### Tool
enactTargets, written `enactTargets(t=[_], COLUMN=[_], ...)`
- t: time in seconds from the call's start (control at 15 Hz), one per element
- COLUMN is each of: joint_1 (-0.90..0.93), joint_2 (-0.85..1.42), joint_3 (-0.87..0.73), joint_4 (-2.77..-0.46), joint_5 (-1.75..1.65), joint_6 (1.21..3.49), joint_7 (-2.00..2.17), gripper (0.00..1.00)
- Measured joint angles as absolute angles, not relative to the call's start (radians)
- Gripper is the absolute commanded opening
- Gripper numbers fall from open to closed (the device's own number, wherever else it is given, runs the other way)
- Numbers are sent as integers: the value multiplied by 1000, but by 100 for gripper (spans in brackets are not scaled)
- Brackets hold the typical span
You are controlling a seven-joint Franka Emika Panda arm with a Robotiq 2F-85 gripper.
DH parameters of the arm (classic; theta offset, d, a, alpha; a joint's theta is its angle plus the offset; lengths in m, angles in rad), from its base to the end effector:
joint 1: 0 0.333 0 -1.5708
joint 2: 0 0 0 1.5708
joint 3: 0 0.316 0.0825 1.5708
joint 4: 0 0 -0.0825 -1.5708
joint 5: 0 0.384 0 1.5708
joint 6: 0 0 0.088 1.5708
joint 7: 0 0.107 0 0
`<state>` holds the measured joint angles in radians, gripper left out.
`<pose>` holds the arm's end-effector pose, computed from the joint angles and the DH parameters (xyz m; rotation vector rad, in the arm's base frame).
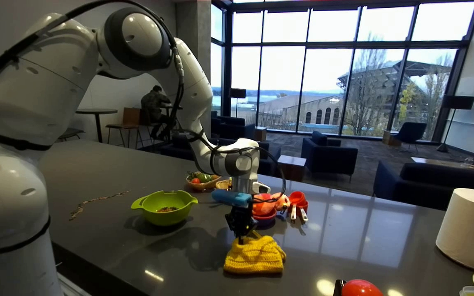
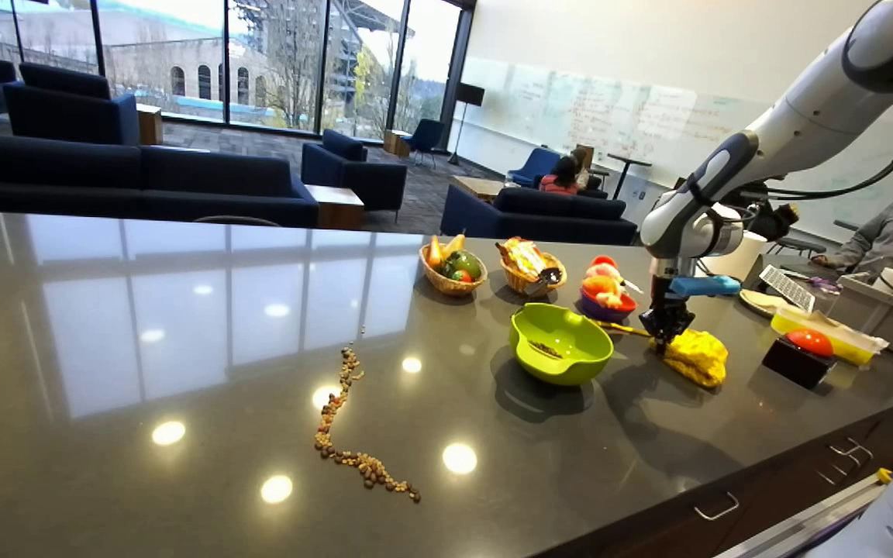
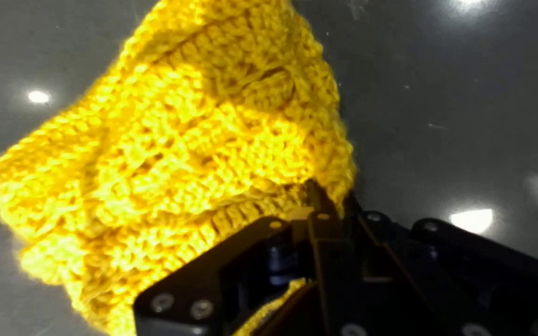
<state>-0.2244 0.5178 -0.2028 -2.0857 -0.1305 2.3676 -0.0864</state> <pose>0.5063 -0.2352 0.1607 2.9780 -0.3322 -0.4048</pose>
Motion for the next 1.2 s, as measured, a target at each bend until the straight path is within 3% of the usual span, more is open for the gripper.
enactTargets(t=[1.2], joint_1=[-224], joint_2=[38], joint_3=[-220], joint_4=[-2313], joint_5=[-106], joint_6=[2374], joint_7=[-23], gripper=[1])
